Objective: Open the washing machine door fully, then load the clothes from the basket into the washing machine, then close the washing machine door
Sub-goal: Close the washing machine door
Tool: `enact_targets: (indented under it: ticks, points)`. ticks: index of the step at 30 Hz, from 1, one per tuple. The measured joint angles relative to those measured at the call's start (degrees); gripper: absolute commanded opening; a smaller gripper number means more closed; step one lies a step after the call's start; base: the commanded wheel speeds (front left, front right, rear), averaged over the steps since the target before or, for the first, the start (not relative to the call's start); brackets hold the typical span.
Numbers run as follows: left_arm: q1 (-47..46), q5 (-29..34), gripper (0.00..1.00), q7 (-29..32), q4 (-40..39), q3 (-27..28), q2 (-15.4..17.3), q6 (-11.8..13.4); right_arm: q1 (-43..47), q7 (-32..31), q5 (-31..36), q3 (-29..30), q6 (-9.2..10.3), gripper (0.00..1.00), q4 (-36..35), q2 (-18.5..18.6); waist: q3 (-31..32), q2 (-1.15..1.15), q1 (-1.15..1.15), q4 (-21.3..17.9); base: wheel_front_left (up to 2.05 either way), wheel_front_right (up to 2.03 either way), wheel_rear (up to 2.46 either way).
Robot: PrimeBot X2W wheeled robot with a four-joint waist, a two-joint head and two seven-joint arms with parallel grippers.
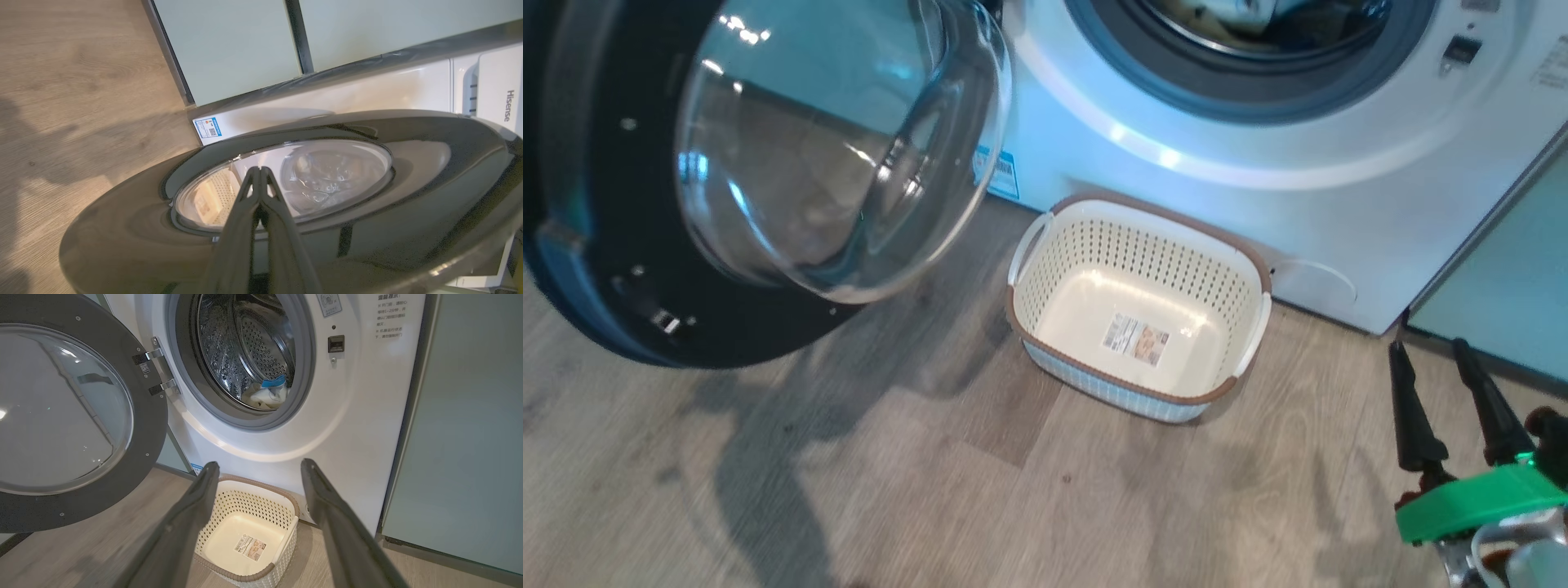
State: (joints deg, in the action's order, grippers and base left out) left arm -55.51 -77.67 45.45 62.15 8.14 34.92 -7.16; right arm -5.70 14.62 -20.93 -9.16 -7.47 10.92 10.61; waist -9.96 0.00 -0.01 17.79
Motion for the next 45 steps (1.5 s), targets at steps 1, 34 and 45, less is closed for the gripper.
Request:
enact_targets:
  ticks: [1,34,45]
  points:
    - [0.3,0.0,0.0,0.5,-0.4,-0.4,-0.3,0.0,0.3,0.0,-0.2,0.0,0.0,1.0,0.0,-0.1,0.5,0.0,0.0,0.0,0.0,0.0,0.0]
    - [17.5,-3.7,0.0,9.2,-29.0,-9.2,-17.9,2.3,5.5,0.0,-1.3,1.8,0.0,1.0,0.5,-3.5,9.5,0.0,0.0,-1.8,0.0,0.0,0.0]
    - [18.5,-2.5,0.0,0.8,-31.3,-8.3,-21.6,2.5,5.5,0.0,-1.2,1.9,0.0,1.0,0.5,-3.6,9.0,0.0,0.01,-8.9,0.0,0.0,0.0]
